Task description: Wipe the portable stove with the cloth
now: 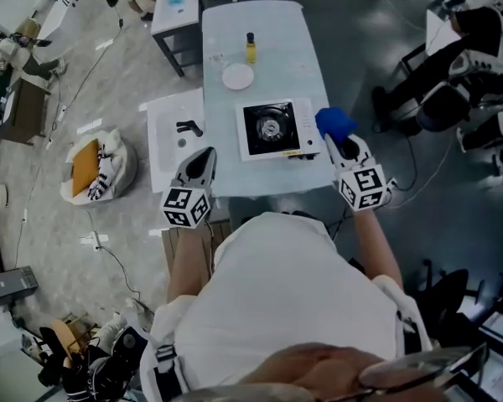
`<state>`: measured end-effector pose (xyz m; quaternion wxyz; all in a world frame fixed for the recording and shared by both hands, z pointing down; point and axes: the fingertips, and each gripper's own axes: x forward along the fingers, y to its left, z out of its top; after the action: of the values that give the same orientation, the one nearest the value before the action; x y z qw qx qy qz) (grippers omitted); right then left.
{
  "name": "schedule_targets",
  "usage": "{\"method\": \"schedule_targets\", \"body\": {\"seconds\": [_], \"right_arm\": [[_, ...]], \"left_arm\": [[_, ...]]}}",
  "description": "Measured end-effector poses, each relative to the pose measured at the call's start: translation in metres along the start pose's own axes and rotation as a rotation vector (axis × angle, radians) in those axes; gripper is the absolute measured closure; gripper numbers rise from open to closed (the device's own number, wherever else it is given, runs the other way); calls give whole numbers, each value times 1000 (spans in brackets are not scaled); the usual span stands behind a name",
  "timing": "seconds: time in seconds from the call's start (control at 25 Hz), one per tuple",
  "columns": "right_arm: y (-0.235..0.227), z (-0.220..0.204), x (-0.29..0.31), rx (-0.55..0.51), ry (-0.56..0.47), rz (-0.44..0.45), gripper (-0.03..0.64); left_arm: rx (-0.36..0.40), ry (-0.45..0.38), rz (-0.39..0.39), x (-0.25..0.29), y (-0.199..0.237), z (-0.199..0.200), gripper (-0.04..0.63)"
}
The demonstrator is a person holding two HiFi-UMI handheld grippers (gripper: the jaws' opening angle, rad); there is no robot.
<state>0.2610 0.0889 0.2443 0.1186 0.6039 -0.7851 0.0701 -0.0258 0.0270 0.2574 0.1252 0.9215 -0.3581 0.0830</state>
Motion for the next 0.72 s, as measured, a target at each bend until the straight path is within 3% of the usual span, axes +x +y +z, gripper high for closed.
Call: {"method": "schedule_targets", "body": {"seconds": [0.24, 0.72], "right_arm": [[-11, 6, -13, -6, -28, -27, 543], [-23, 8, -23, 9, -49, -69, 543]], "left_arm": [[40, -27, -12, 0, -7, 17, 563], [45, -60, -18, 5, -12, 23, 563]]}}
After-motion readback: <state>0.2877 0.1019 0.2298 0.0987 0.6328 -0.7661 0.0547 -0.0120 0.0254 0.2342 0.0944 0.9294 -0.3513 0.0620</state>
